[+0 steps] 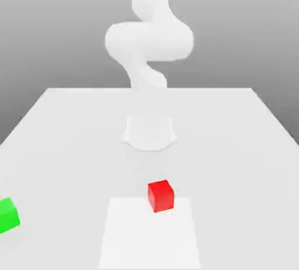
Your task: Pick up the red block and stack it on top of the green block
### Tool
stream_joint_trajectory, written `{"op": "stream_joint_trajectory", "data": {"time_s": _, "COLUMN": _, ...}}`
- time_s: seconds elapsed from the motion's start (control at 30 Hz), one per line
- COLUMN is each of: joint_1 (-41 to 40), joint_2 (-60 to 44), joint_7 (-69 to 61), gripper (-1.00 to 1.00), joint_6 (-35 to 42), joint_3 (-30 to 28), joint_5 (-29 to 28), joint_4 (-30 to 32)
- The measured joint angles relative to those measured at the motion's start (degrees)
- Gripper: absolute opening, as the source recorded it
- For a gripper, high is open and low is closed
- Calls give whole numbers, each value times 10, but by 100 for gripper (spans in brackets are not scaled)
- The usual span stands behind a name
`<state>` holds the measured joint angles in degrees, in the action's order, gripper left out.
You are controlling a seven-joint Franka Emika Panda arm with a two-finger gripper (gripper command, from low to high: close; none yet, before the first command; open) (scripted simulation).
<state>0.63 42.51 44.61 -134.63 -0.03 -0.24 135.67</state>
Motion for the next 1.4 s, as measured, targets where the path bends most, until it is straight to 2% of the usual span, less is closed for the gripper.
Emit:
{"op": "stream_joint_trajectory", "data": {"time_s": 0.53, "joint_1": 49, "joint_2": -289, "joint_7": -112, "gripper": 0, "joint_6": -236, "joint_3": -15, "joint_5": -7, "joint_4": 306}}
{"op": "stream_joint_trajectory", "data": {"time_s": 0.63, "joint_1": 56, "joint_2": -405, "joint_7": -130, "gripper": 0, "joint_6": -326, "joint_3": -15, "joint_5": -1, "joint_4": 327}}
{"op": "stream_joint_trajectory", "data": {"time_s": 0.77, "joint_1": 51, "joint_2": -500, "joint_7": -140, "gripper": 0, "joint_6": -405, "joint_3": -7, "joint_5": 9, "joint_4": 320}}
{"op": "stream_joint_trajectory", "data": {"time_s": 0.8, "joint_1": 49, "joint_2": -516, "joint_7": -141, "gripper": -100, "joint_6": -420, "joint_3": -4, "joint_5": 10, "joint_4": 318}}
{"op": "stream_joint_trajectory", "data": {"time_s": 1.03, "joint_1": 47, "joint_2": -518, "joint_7": -139, "gripper": -100, "joint_6": -421, "joint_3": -3, "joint_5": 8, "joint_4": 318}}
{"op": "stream_joint_trajectory", "data": {"time_s": 1.3, "joint_1": 45, "joint_2": -367, "joint_7": -134, "gripper": -100, "joint_6": -291, "joint_3": -4, "joint_5": 1, "joint_4": 339}}
{"op": "stream_joint_trajectory", "data": {"time_s": 1.4, "joint_1": 12, "joint_2": -376, "joint_7": -103, "gripper": -100, "joint_6": -255, "joint_3": -34, "joint_5": 15, "joint_4": 296}}
